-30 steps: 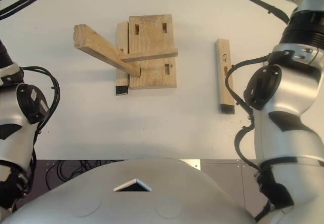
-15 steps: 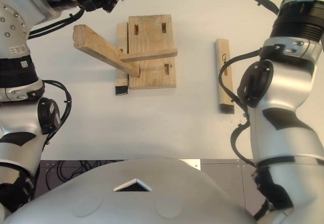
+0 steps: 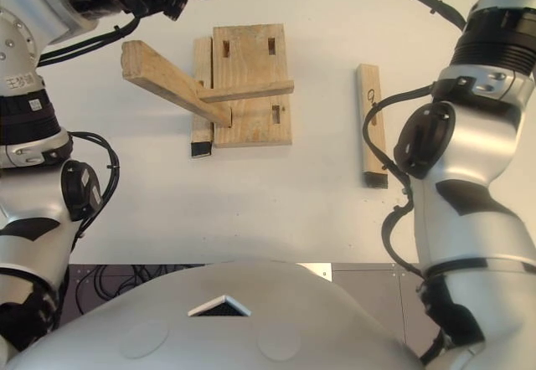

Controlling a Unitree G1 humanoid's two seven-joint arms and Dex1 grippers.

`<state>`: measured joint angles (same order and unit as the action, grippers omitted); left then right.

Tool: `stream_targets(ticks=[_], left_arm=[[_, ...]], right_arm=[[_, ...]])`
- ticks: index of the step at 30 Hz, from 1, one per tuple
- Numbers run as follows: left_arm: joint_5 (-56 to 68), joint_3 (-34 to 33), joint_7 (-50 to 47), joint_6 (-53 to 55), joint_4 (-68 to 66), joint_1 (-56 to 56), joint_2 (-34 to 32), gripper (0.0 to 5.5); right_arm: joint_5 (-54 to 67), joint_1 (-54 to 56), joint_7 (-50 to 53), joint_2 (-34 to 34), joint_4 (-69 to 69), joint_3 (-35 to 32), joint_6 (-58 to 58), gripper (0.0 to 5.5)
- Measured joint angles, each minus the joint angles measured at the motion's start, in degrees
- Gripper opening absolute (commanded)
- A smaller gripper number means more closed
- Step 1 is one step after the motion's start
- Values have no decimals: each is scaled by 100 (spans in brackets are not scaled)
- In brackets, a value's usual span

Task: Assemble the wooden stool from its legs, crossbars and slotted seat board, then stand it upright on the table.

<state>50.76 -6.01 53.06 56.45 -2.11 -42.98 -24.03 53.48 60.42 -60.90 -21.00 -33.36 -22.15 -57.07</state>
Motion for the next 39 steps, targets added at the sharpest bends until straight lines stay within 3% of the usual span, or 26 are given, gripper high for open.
stream_targets(ticks=[7, 10, 18, 26, 39], left_arm=[[-106, -47, -218, -115, -105, 2, 21, 317], [185, -401, -401, -88, -67, 4, 98, 369], [1297, -1666, -1624, 87, -298, -44, 417, 373], [1351, -1673, -2050, 64, -176, 100, 481, 373], [1358, -1668, -2099, 47, -171, 254, 598, 373]], right_arm=[[-304, -60, -24, -25, 387, 70, 828, 206], [-800, -224, -146, -150, 571, 346, 1450, 205], [-1722, -1261, -767, -693, 573, 864, 2433, 205], [-1683, -2525, -1021, -690, 1173, 987, 2243, 205], [-1473, -2831, -1012, -674, 1281, 922, 1963, 205]])
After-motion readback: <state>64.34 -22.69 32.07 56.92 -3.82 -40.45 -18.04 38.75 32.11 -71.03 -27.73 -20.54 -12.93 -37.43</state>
